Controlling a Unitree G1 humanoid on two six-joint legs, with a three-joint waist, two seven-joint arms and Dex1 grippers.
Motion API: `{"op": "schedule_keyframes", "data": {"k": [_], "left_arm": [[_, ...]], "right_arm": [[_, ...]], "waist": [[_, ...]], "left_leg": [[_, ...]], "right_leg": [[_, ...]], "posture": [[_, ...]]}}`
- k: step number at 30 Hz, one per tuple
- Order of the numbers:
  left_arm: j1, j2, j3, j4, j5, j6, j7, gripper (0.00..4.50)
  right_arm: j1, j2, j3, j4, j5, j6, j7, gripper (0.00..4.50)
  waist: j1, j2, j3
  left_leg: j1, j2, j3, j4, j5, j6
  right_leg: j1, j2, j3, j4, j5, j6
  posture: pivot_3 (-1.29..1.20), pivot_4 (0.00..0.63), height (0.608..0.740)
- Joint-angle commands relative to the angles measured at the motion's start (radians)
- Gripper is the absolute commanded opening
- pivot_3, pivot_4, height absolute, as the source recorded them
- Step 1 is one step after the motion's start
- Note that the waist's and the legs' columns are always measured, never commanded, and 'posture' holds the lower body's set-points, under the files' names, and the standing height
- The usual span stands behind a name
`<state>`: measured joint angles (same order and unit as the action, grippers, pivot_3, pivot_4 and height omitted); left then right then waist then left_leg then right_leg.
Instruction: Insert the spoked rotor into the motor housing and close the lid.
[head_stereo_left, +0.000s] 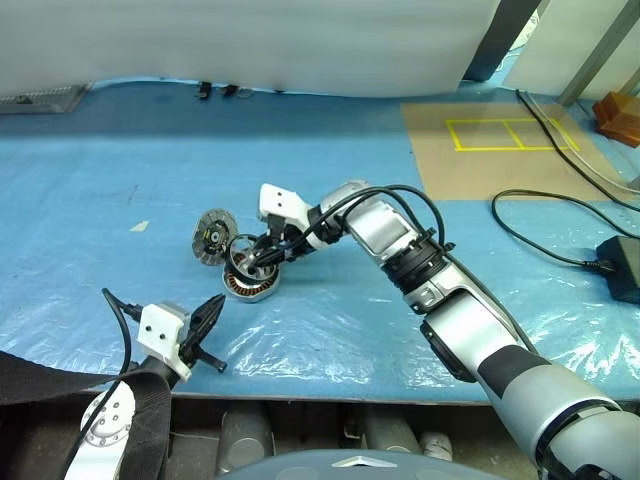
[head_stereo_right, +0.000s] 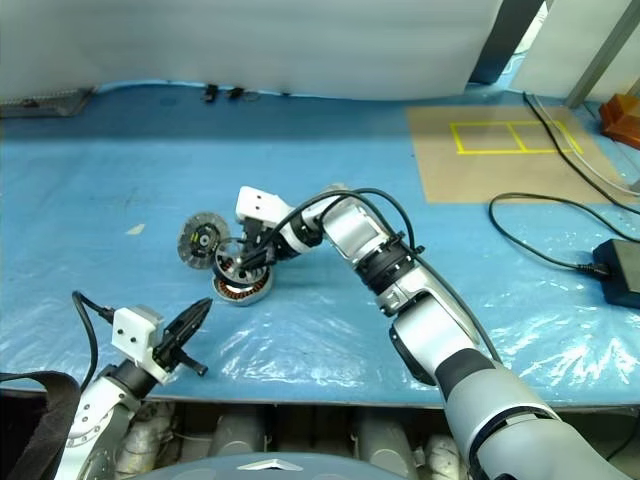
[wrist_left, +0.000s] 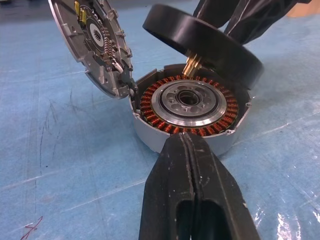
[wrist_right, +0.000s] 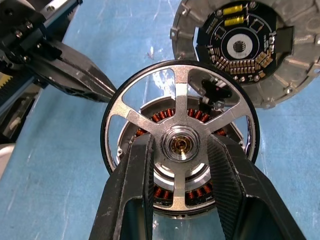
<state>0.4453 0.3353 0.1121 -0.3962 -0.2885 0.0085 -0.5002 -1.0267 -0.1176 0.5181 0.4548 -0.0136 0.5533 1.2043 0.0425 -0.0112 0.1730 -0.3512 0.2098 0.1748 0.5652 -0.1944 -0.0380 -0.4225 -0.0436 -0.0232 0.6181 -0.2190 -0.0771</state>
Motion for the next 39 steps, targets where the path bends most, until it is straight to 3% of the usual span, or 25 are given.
{"op": "schedule_keyframes", "data": {"k": [1,23,32,36,39], "left_arm": [[0.004,0.007,0.009,-0.015,0.000,-0.009,-0.003,0.00],[-0.022,0.006,-0.005,-0.008,0.020,0.004,0.007,0.00],[-0.024,0.011,0.002,-0.011,0.020,0.012,0.007,0.00],[-0.026,0.017,0.007,-0.011,0.018,0.016,0.003,0.00],[-0.031,0.020,0.009,-0.009,0.015,0.021,0.000,0.00]], "right_arm": [[-0.005,0.005,0.005,-0.035,-0.001,-0.010,0.000,1.20],[0.051,0.010,0.052,-0.043,-0.036,0.006,-0.042,1.20],[0.037,0.018,0.003,-0.035,-0.010,0.003,-0.055,4.14],[0.033,0.016,-0.032,-0.054,0.018,0.028,-0.047,4.14],[0.039,0.021,-0.043,-0.061,0.032,0.039,-0.054,3.52]], "waist": [[0.000,0.000,0.000],[-0.002,0.000,0.000],[-0.001,0.000,0.000],[-0.001,0.000,0.000],[-0.001,0.000,0.000]], "left_leg": [[0.000,0.000,0.000,0.000,0.000,0.000],[0.001,0.000,0.000,0.000,0.000,0.000],[0.001,0.000,0.000,0.001,0.000,0.000],[0.001,0.000,0.000,0.000,0.000,0.000],[0.001,0.000,0.000,0.000,0.000,0.000]], "right_leg": [[0.000,0.000,0.000,0.000,0.000,0.000],[0.000,0.000,0.000,0.001,0.000,0.000],[0.000,0.000,0.000,0.001,0.000,0.000],[0.000,0.000,0.000,0.001,0.000,0.000],[0.000,0.000,0.000,0.001,0.000,0.000]], "posture": [[0.00,0.150,0.740],[0.00,0.150,0.740],[0.00,0.150,0.740],[0.00,0.150,0.740],[0.00,0.150,0.740]]}}
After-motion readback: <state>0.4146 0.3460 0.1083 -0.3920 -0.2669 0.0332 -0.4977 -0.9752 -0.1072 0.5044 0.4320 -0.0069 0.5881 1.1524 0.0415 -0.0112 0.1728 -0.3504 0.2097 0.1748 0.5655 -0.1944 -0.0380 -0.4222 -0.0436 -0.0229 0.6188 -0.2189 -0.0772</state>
